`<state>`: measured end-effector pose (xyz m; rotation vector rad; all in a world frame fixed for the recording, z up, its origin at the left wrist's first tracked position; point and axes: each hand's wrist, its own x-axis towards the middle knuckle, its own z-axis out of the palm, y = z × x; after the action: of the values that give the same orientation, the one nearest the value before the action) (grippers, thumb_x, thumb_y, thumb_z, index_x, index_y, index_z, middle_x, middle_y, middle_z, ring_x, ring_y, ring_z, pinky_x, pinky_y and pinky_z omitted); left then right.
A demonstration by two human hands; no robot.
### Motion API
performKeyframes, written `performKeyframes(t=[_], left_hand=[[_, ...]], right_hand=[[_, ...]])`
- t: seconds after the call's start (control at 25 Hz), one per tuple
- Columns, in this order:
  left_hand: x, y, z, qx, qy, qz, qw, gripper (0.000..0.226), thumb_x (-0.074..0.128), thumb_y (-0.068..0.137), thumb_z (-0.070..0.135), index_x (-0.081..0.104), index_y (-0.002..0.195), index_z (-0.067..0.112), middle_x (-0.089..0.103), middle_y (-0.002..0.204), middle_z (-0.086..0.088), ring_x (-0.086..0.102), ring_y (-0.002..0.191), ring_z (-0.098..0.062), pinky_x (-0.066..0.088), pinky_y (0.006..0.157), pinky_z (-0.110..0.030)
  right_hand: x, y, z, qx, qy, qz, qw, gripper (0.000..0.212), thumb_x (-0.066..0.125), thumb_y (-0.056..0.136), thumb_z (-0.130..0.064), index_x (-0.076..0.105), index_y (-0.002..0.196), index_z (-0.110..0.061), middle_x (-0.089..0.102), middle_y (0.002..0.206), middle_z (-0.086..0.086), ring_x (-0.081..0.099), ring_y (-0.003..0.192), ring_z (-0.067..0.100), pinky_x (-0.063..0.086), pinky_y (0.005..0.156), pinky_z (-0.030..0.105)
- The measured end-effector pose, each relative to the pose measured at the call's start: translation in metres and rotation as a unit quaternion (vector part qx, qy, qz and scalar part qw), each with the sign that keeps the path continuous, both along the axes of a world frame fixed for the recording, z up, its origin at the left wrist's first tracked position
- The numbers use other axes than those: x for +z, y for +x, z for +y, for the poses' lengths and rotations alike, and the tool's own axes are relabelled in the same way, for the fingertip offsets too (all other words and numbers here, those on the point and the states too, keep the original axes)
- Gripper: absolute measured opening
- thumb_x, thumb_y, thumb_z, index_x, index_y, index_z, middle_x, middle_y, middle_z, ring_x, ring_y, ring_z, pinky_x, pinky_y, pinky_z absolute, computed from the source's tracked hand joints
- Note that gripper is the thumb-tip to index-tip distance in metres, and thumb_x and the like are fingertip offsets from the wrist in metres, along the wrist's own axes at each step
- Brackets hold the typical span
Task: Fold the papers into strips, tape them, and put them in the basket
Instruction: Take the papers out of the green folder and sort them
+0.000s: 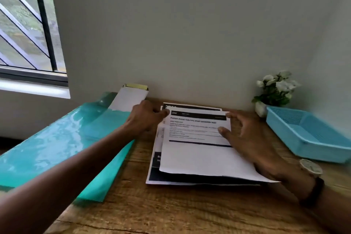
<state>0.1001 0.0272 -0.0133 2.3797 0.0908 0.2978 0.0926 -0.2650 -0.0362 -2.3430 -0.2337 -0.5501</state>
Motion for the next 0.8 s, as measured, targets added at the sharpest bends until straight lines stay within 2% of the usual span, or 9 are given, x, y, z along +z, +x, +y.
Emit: performKeyframes(t=[0.08, 0.2, 0.36, 0.48, 0.56, 0.68, 0.72, 0.8], left_hand=[[0.001, 0.004, -0.007, 0.007, -0.008, 0.016, 1.000, 0.034, 0.067, 0.098, 0.046, 0.074, 0.092, 0.012, 0.071, 0.077, -0.001, 0.060, 0.057, -0.013, 0.041, 0.049, -0.022], [-0.002, 0.008, -0.014, 0.009, -0.052, 0.053, 0.997, 0.026, 0.075, 0.093, 0.040, 0.077, 0.098, 0.014, 0.076, 0.085, -0.003, 0.066, 0.065, -0.013, 0.046, 0.054, -0.023], [-0.011, 0.012, -0.016, 0.020, -0.066, 0.049, 0.996, 0.025, 0.080, 0.089, 0.041, 0.078, 0.094, 0.017, 0.077, 0.074, -0.001, 0.069, 0.056, -0.009, 0.049, 0.051, -0.020], [-0.015, 0.014, -0.019, 0.001, -0.148, 0.055, 0.988, 0.015, 0.080, 0.089, 0.033, 0.075, 0.092, 0.020, 0.079, 0.088, -0.001, 0.076, 0.072, -0.014, 0.058, 0.063, -0.027], [-0.015, 0.011, -0.018, -0.026, -0.226, 0.039, 0.973, 0.012, 0.079, 0.091, 0.026, 0.073, 0.098, 0.018, 0.080, 0.092, -0.001, 0.079, 0.076, -0.015, 0.062, 0.068, -0.029], [-0.008, 0.007, -0.014, -0.064, -0.338, 0.000, 0.939, 0.016, 0.074, 0.094, 0.023, 0.071, 0.107, 0.013, 0.081, 0.096, -0.002, 0.080, 0.082, -0.015, 0.065, 0.078, -0.036], [-0.005, 0.006, -0.012, -0.073, -0.369, -0.014, 0.926, 0.018, 0.073, 0.095, 0.022, 0.070, 0.109, 0.012, 0.081, 0.098, -0.003, 0.079, 0.086, -0.017, 0.065, 0.080, -0.037], [-0.004, 0.009, -0.009, -0.089, -0.421, -0.020, 0.903, 0.023, 0.070, 0.097, 0.022, 0.068, 0.115, 0.008, 0.081, 0.105, -0.007, 0.079, 0.093, -0.024, 0.065, 0.080, -0.039]], right_hand=[[-0.009, 0.000, -0.009, 0.003, -0.033, 0.020, 0.999, 0.044, 0.078, 0.087, -0.047, 0.065, 0.127, -0.031, 0.057, 0.133, -0.004, 0.056, 0.118, 0.014, 0.043, 0.099, 0.029], [-0.016, -0.003, -0.010, 0.009, -0.106, 0.066, 0.992, 0.042, 0.068, 0.093, -0.053, 0.062, 0.130, -0.036, 0.046, 0.146, -0.006, 0.046, 0.135, 0.018, 0.041, 0.114, 0.038], [-0.012, -0.008, -0.005, 0.008, -0.157, 0.081, 0.984, 0.046, 0.056, 0.100, -0.052, 0.052, 0.142, -0.034, 0.036, 0.155, -0.002, 0.036, 0.144, 0.023, 0.036, 0.119, 0.042], [-0.012, -0.009, -0.004, 0.012, -0.140, 0.102, 0.985, 0.058, 0.057, 0.099, -0.053, 0.038, 0.152, -0.036, 0.034, 0.160, -0.002, 0.036, 0.146, 0.022, 0.033, 0.121, 0.044], [-0.010, -0.009, -0.006, 0.022, -0.069, 0.071, 0.995, 0.064, 0.065, 0.097, -0.049, 0.035, 0.153, -0.040, 0.043, 0.154, -0.008, 0.043, 0.140, 0.014, 0.039, 0.116, 0.038], [0.001, -0.003, -0.006, 0.021, 0.157, -0.038, 0.987, 0.062, 0.076, 0.093, -0.030, 0.044, 0.146, -0.036, 0.060, 0.130, -0.016, 0.060, 0.115, -0.004, 0.050, 0.094, 0.018], [0.004, 0.004, -0.004, 0.006, 0.215, -0.064, 0.975, 0.060, 0.077, 0.092, -0.028, 0.047, 0.142, -0.035, 0.063, 0.126, -0.014, 0.064, 0.109, -0.004, 0.053, 0.091, 0.018], [0.012, 0.018, -0.002, -0.007, 0.305, -0.067, 0.950, 0.054, 0.080, 0.088, -0.028, 0.054, 0.135, -0.034, 0.067, 0.126, -0.008, 0.070, 0.103, 0.001, 0.059, 0.092, 0.029]])
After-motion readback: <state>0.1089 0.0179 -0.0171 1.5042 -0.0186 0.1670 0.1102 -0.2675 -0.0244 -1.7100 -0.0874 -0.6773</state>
